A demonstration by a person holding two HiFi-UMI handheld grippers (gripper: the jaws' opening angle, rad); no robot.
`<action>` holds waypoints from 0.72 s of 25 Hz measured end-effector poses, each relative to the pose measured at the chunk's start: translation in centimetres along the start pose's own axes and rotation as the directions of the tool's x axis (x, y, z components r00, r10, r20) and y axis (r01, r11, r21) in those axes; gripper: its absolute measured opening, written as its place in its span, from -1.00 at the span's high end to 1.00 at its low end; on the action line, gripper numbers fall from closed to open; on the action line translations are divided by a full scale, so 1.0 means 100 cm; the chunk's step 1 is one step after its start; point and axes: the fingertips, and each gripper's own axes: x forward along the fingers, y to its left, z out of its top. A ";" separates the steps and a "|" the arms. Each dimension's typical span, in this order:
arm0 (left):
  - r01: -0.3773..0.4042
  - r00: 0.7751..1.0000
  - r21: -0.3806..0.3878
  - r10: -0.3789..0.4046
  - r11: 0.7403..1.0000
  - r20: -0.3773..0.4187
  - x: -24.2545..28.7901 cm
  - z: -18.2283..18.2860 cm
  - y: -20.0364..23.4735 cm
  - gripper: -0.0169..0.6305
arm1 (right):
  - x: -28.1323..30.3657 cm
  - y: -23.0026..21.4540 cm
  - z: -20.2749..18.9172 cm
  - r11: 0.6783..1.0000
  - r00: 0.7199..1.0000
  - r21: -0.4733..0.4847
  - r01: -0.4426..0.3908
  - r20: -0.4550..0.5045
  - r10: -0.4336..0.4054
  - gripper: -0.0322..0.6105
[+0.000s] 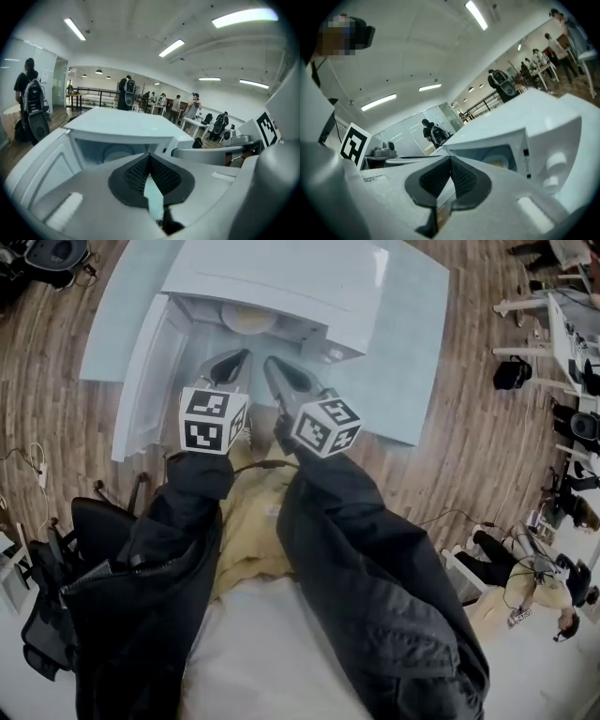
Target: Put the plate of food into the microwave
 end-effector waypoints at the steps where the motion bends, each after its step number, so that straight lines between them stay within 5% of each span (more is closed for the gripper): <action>1: 0.009 1.000 0.017 -0.009 1.000 0.027 0.000 0.013 -0.007 0.95 | -0.005 0.002 0.014 0.999 1.000 -0.038 0.007 0.022 -0.007 0.92; 6: 0.048 0.988 0.084 -0.060 0.995 0.144 -0.002 0.070 -0.041 0.95 | -0.031 0.009 0.071 0.982 0.992 -0.178 0.065 0.116 -0.044 0.91; 18: 0.050 0.939 0.200 -0.114 0.979 0.324 0.005 0.158 -0.102 0.95 | -0.081 -0.002 0.169 0.881 0.947 -0.402 0.250 0.292 -0.135 0.92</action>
